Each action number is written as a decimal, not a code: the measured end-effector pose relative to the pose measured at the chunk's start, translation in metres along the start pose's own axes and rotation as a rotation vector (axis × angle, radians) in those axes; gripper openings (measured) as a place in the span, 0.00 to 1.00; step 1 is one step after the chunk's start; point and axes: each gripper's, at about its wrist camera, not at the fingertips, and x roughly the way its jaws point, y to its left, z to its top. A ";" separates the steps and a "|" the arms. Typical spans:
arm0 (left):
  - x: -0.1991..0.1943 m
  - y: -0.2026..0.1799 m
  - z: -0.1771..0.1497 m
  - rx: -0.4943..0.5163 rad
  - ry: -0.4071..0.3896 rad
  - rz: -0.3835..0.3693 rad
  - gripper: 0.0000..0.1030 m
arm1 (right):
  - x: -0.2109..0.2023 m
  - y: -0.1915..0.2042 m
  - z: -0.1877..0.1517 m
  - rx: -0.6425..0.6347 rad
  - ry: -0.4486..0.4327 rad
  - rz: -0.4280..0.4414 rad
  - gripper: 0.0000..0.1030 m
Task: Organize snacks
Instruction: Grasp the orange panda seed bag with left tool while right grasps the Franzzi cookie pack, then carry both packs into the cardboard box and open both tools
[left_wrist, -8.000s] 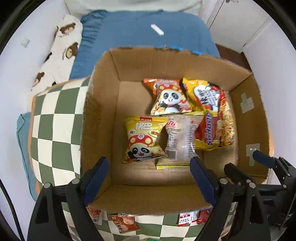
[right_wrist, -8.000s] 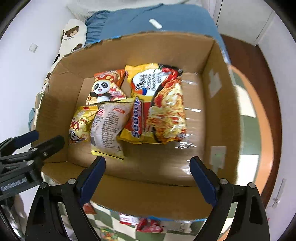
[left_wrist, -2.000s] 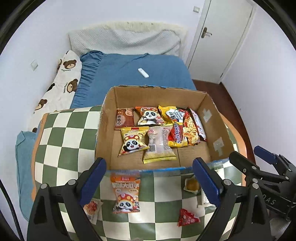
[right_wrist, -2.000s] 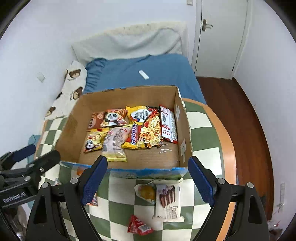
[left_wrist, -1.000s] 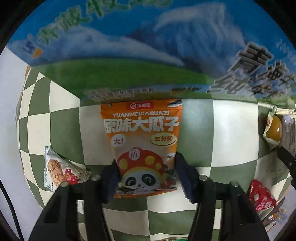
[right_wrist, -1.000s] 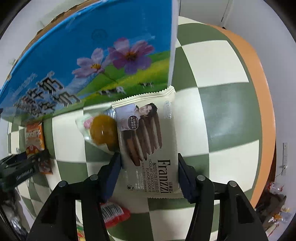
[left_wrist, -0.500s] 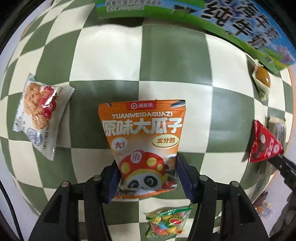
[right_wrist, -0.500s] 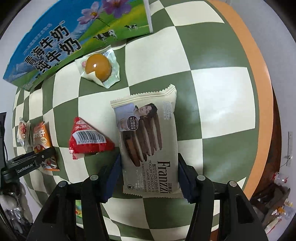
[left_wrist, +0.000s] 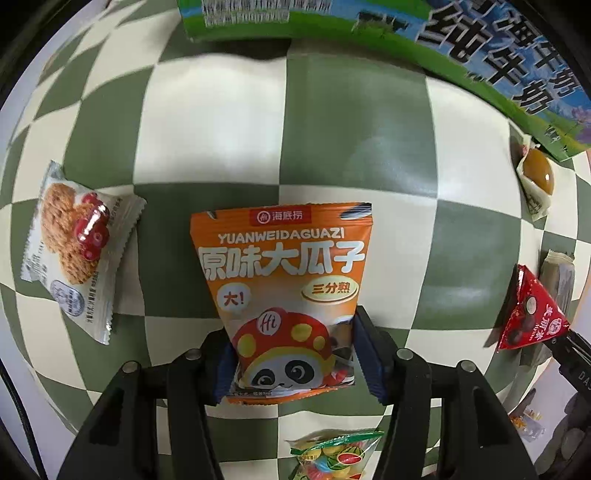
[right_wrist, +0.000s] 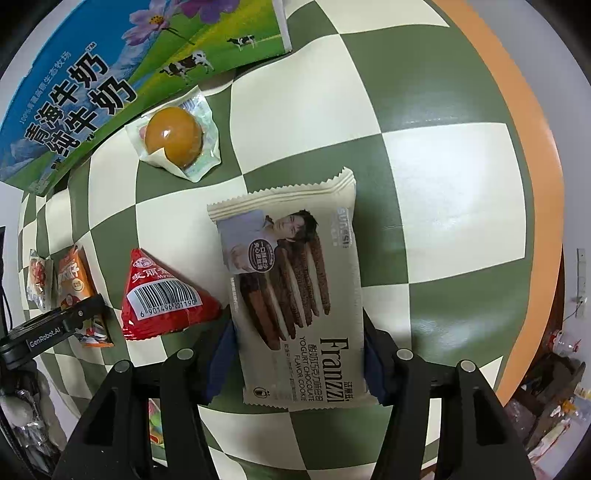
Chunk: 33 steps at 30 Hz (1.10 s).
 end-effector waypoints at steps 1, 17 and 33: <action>-0.006 -0.001 0.000 0.006 -0.008 0.004 0.50 | 0.002 0.005 0.001 -0.003 -0.007 0.001 0.60; -0.191 -0.042 0.015 0.108 -0.275 -0.215 0.49 | -0.138 0.037 0.033 -0.051 -0.223 0.280 0.57; -0.176 -0.070 0.195 0.082 -0.137 -0.177 0.49 | -0.153 0.102 0.200 -0.097 -0.237 0.202 0.57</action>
